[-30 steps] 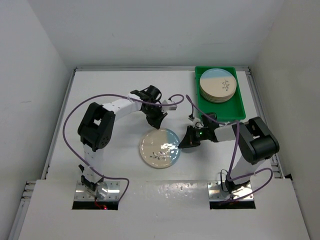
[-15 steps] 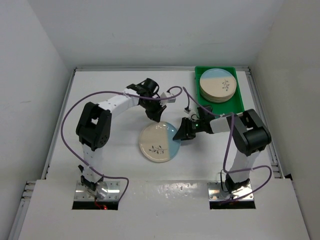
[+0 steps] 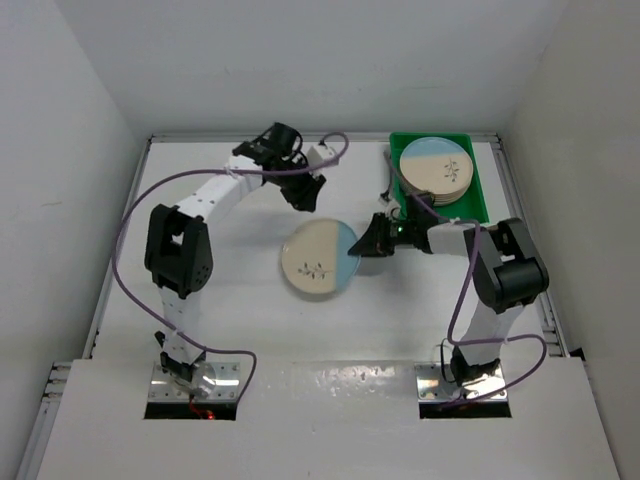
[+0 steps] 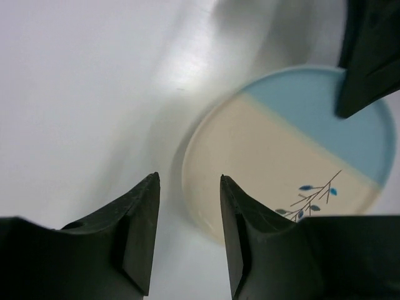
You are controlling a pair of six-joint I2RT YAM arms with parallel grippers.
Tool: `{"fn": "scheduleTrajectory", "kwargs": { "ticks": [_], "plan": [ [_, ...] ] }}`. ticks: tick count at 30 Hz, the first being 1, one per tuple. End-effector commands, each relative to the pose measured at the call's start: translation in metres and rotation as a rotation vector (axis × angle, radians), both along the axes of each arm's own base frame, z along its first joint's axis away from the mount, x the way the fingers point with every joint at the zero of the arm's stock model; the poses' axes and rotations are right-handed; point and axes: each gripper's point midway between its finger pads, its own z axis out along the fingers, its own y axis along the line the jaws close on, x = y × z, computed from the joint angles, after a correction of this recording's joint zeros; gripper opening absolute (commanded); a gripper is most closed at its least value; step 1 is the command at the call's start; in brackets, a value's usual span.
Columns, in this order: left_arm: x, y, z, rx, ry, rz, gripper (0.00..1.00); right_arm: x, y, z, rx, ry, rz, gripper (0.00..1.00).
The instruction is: Place the plates into the plastic bin on the countertop
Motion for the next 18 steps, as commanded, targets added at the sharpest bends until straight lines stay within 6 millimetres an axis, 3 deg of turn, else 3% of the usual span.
{"fn": "scheduleTrajectory", "kwargs": {
  "ticks": [1, 3, 4, 6, 7, 8, 9, 11, 13, 18],
  "plan": [
    [0.049, 0.046, 0.067, -0.025, -0.162, 0.172, 0.47, 0.08, -0.017, 0.119, 0.143, -0.336, -0.096, 0.0],
    [0.066, 0.068, 0.08, -0.003, -0.204, 0.259, 0.49, 0.118, -0.035, 0.152, 0.146, -0.419, -0.221, 0.0],
    [0.071, 0.077, 0.084, 0.0, -0.213, 0.293, 0.49, 0.134, -0.055, 0.162, 0.156, -0.423, -0.306, 0.0],
    [0.079, 0.099, 0.084, 0.018, -0.219, 0.346, 0.49, 0.176, -0.113, 0.177, 0.171, -0.435, -0.576, 0.0],
    [0.078, 0.104, 0.086, 0.018, -0.221, 0.355, 0.49, 0.184, -0.13, 0.177, 0.177, -0.435, -0.643, 0.0],
    [0.077, 0.111, 0.088, 0.019, -0.223, 0.369, 0.49, 0.194, -0.167, 0.17, 0.184, -0.397, -0.792, 0.0],
    [0.075, 0.112, 0.087, 0.02, -0.22, 0.369, 0.5, 0.204, -0.185, 0.181, 0.222, -0.432, -0.889, 0.0],
    [0.068, 0.114, 0.077, 0.031, -0.194, 0.368, 0.5, 0.211, -0.226, 0.168, 0.215, -0.418, -1.043, 0.0],
    [0.064, 0.116, 0.074, 0.043, -0.188, 0.374, 0.5, 0.218, -0.248, 0.157, 0.201, -0.399, -1.147, 0.0],
    [0.06, 0.122, 0.066, 0.053, -0.167, 0.383, 0.5, 0.227, -0.284, 0.142, 0.122, -0.416, -1.261, 0.0]
  ]
}}
